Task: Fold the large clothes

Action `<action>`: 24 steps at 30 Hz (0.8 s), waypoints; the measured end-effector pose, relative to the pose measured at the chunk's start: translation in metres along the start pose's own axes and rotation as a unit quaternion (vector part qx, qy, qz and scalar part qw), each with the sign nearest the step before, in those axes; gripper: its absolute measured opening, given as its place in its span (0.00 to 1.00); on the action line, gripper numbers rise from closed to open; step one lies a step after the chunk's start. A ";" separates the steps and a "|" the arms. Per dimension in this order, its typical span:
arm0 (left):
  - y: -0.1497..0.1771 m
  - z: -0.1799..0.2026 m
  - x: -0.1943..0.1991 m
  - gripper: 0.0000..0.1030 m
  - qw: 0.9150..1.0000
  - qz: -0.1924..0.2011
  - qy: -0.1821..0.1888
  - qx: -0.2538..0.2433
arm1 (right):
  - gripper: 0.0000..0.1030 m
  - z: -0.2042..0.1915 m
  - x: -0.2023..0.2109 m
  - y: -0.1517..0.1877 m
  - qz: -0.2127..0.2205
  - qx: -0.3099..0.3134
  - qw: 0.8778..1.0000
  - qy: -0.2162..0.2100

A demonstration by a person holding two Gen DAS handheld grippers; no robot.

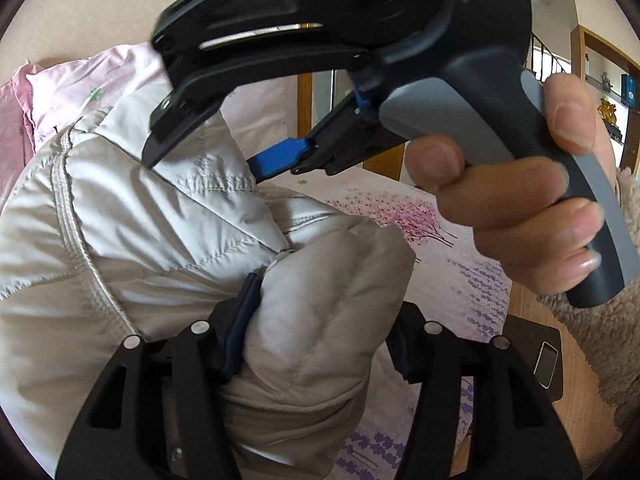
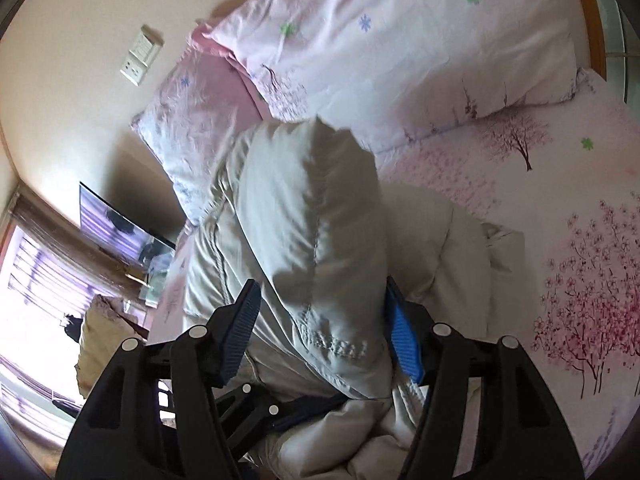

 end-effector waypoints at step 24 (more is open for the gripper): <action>-0.056 -0.180 0.105 0.80 0.985 0.040 -0.165 0.041 | 0.16 0.026 0.001 0.007 0.013 0.050 0.995 0.081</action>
Point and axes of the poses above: each gripper's, at about its wrist camera, not at the fingertips, and x roughly against the way its jaws point, z to its right, y to its underside, the point moved 8 cm from there along -x, roughly the way its jaws point, and after that the axes turned 10 degrees about z, right-handed, at the moved point
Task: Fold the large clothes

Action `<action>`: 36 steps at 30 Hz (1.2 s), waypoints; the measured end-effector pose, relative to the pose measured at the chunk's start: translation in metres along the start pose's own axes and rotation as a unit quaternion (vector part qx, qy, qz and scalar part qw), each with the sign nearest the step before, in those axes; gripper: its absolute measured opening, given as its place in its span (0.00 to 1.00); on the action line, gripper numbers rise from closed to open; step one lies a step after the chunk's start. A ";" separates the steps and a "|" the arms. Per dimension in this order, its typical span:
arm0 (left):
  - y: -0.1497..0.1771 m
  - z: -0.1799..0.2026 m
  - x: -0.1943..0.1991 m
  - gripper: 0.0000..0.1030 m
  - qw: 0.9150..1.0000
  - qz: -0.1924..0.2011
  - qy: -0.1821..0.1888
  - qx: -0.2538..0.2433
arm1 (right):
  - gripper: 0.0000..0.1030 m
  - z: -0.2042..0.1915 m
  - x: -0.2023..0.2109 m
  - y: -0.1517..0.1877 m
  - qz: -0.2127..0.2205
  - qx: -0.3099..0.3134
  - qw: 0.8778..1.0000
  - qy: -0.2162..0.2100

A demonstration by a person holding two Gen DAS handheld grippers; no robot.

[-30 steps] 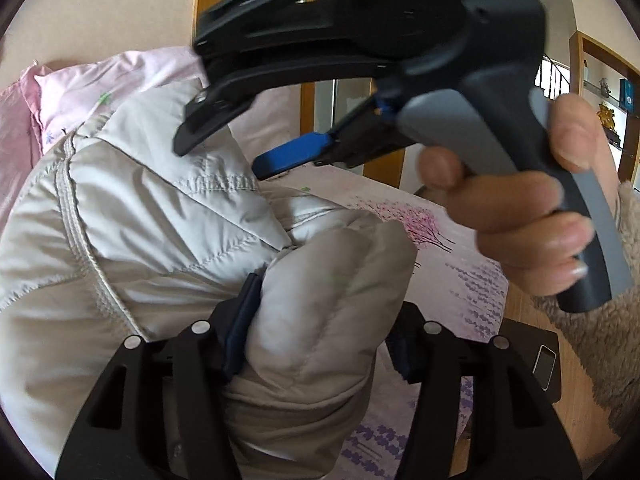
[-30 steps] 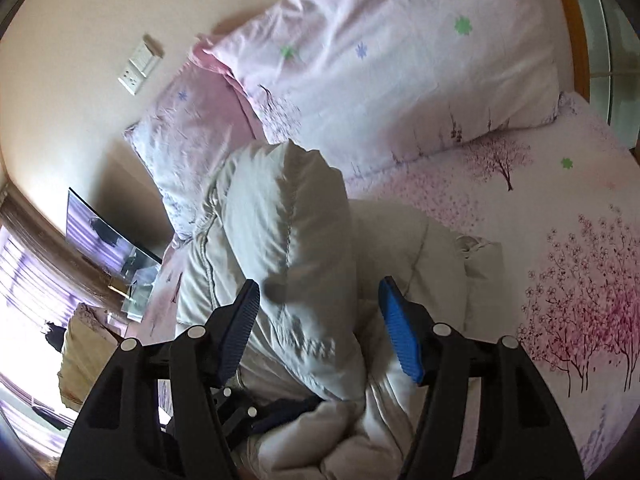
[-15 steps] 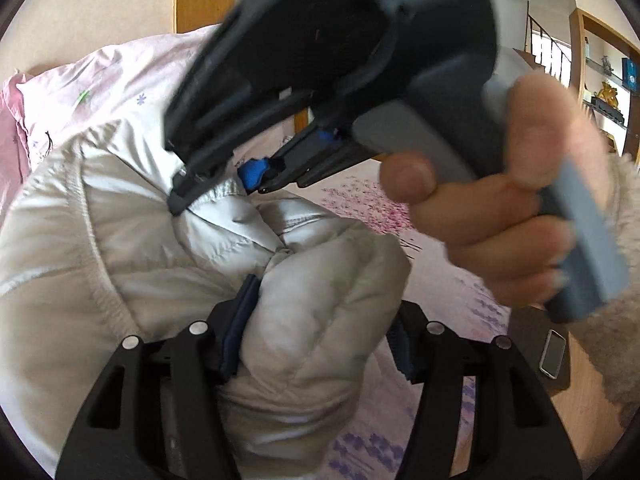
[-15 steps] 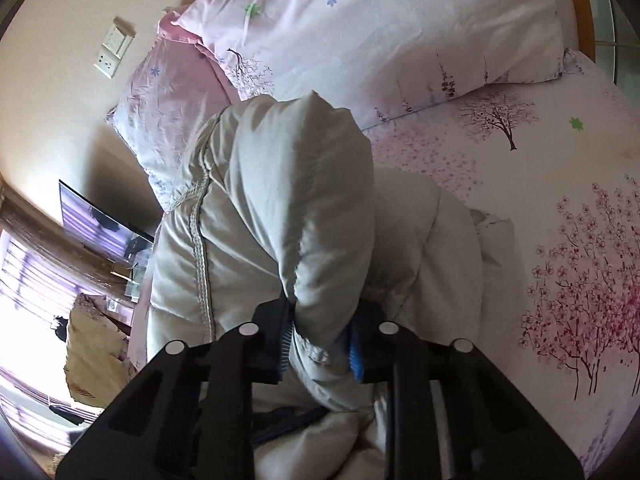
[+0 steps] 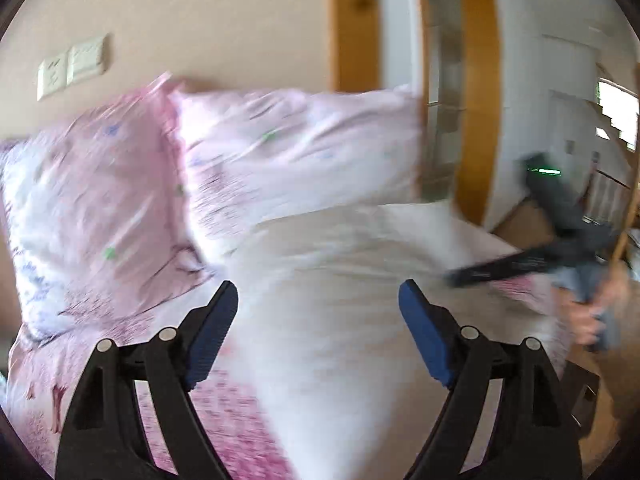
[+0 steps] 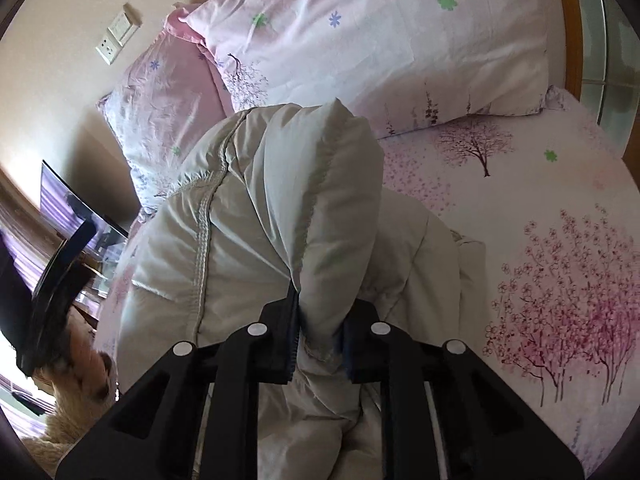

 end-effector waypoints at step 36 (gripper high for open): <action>0.071 0.018 -0.075 0.81 0.991 -0.121 0.005 -0.054 | 0.30 0.028 0.001 -0.013 0.030 0.052 0.991 0.116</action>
Point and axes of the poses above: each gripper's, at about its wrist camera, not at the fingertips, and x roughly against the way its jaws point, z to its right, y to its underside, the point moved 8 cm from there along -x, roughly the way its jaws point, and after that the axes turned 10 degrees about z, right-handed, at the moved point
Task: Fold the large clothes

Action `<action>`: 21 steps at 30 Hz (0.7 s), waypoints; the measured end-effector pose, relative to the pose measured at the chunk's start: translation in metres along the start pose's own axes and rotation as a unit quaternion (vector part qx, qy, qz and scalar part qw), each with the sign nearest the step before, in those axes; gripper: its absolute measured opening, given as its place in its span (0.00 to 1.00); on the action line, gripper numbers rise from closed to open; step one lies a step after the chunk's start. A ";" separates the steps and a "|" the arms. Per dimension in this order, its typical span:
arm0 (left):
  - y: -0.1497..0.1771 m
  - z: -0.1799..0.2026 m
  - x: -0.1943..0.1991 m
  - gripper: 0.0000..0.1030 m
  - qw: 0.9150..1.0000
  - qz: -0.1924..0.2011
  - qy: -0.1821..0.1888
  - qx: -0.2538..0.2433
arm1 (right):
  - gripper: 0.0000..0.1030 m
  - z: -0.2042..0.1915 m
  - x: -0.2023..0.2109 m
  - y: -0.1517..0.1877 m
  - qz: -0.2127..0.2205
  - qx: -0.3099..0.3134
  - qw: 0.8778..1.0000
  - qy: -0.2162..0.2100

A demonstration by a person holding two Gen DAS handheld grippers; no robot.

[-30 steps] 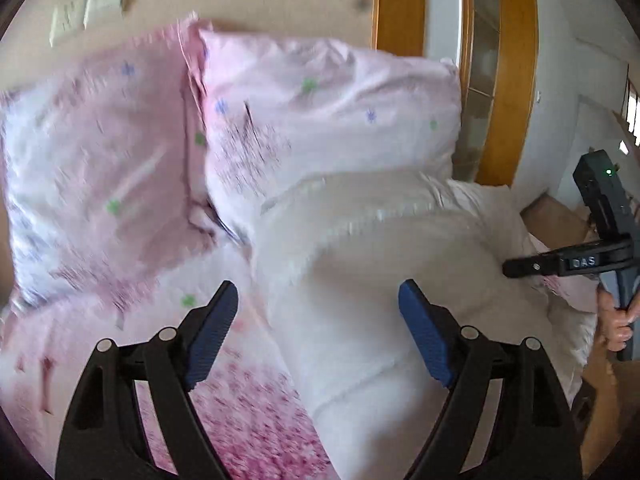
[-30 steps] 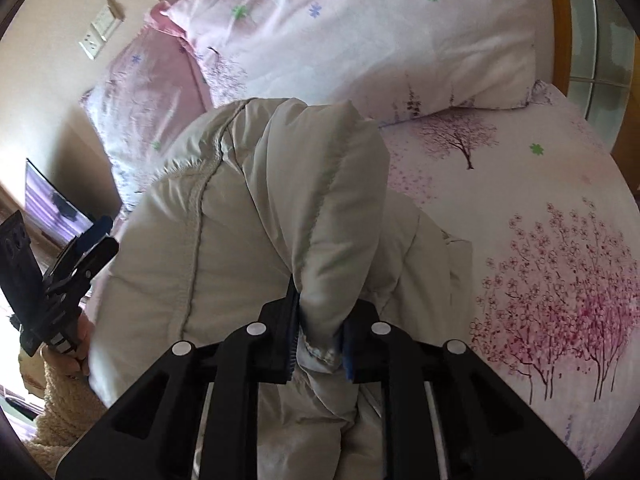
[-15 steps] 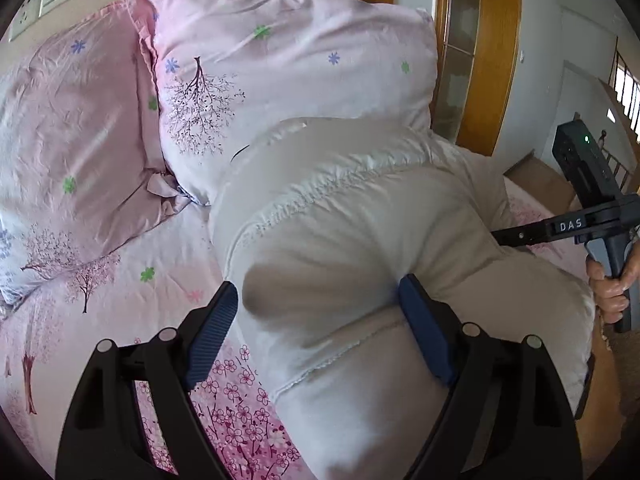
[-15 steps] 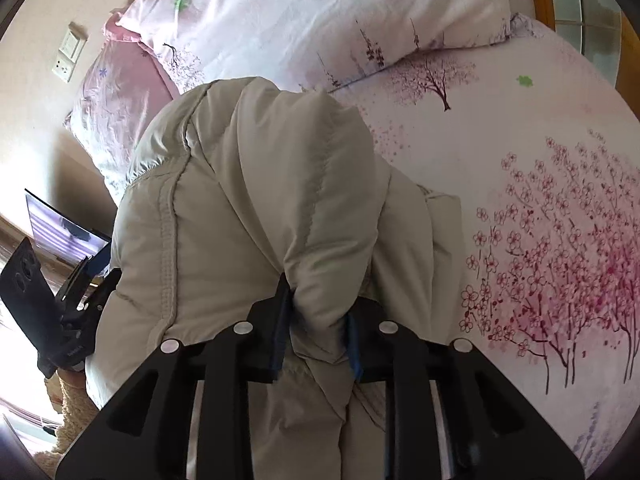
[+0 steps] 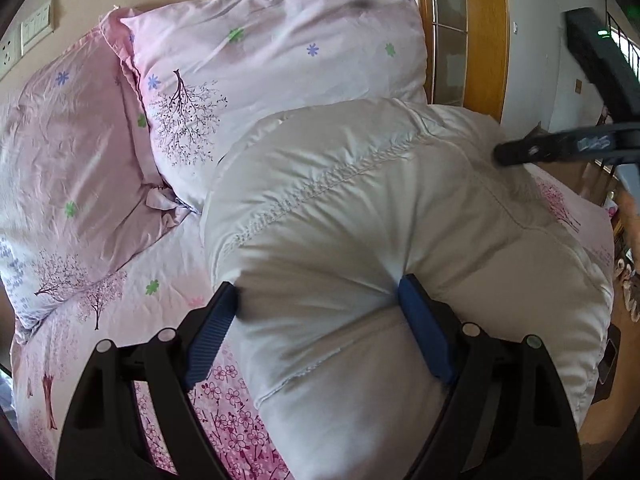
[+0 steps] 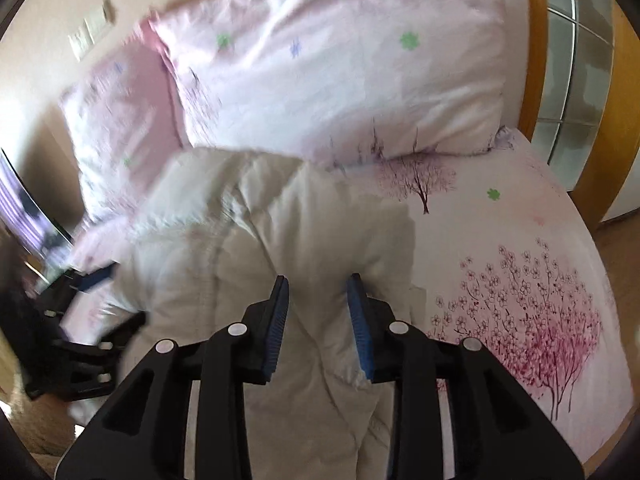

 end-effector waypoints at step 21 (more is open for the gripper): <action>0.009 -0.003 0.037 0.82 1.000 0.010 0.022 0.005 | 0.30 0.016 -0.042 0.039 -0.085 -0.038 0.996 -0.012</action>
Point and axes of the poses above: each gripper's, at about its wrist camera, not at the fingertips, and x roughly against the way its jaws point, z to its right, y to its underside, the point moved 8 cm from there along -x, roughly the way its jaws point, and after that the axes turned 10 degrees about z, right-handed, at the moved point
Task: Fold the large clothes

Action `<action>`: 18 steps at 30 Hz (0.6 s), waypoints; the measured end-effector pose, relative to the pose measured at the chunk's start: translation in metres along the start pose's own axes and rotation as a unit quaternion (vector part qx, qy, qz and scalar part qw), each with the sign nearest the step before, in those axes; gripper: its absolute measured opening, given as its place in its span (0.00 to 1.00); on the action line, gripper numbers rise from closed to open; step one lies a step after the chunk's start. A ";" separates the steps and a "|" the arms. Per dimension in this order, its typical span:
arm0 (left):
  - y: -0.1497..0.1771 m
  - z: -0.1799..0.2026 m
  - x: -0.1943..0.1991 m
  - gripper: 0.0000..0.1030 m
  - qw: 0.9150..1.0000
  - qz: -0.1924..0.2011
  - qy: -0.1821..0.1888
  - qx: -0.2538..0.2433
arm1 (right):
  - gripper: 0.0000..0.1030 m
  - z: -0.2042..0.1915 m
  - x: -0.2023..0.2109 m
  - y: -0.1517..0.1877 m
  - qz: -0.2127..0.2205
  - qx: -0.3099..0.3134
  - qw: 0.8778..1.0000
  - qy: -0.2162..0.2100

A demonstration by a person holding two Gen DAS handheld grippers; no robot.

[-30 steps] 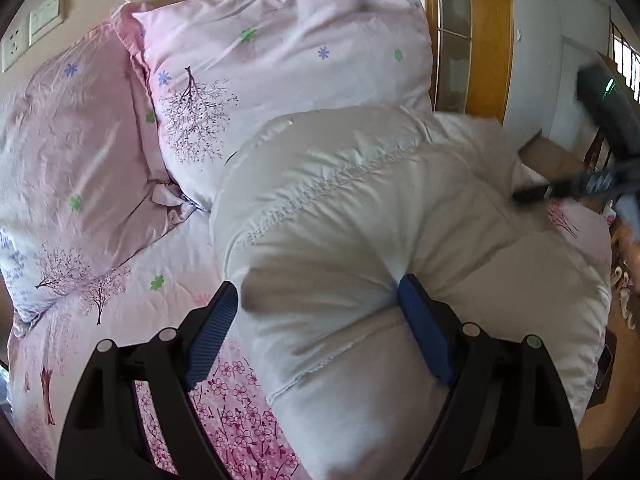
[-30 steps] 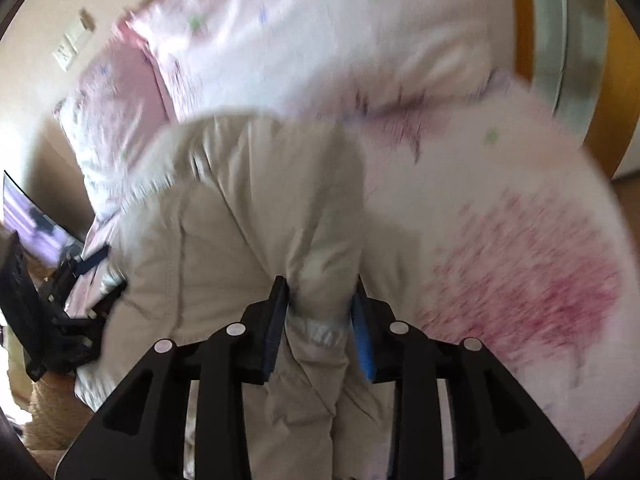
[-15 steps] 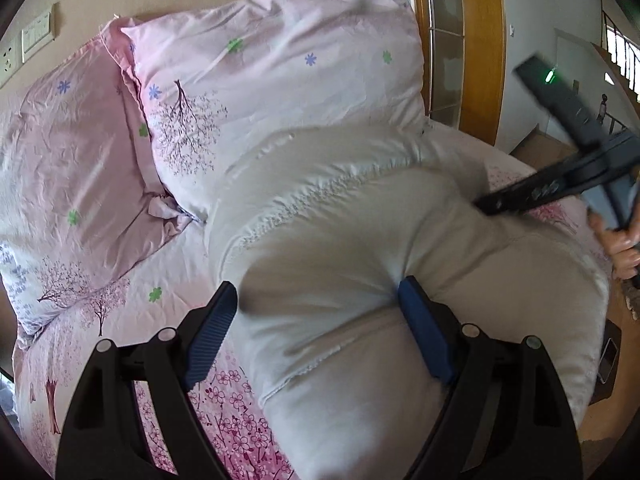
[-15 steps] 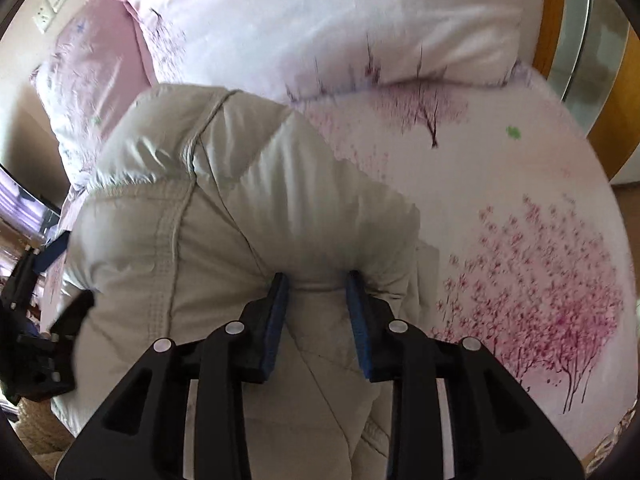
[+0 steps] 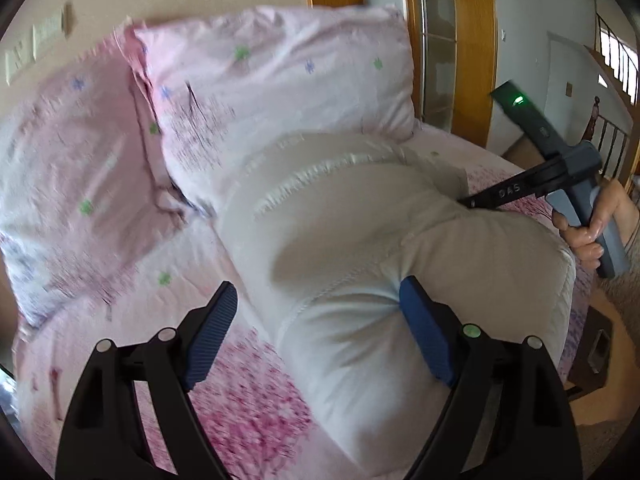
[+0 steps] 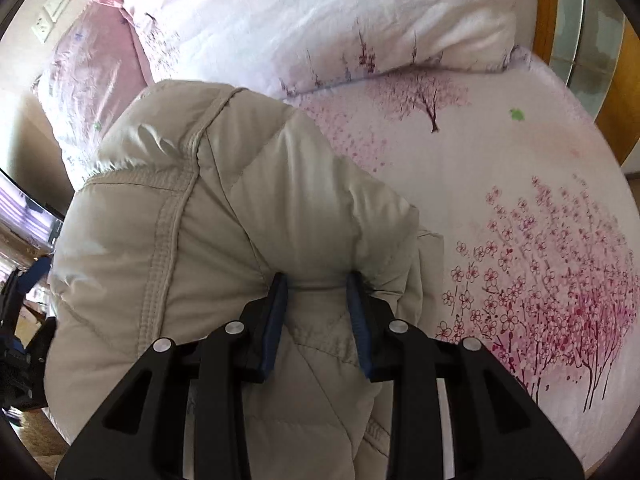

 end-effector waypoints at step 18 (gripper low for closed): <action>0.014 0.003 -0.007 0.82 1.000 -0.009 -0.006 0.003 | 0.34 -0.027 0.084 0.074 0.133 -0.023 0.991 -0.015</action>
Point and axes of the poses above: each gripper's, at about its wrist camera, not at the fingertips, and x roughly against the way its jaws point, z to its right, y to its underside, the point moved 8 cm from there along -x, roughly the way its jaws point, and after that the axes turned 10 degrees about z, right-handed, at the moved point
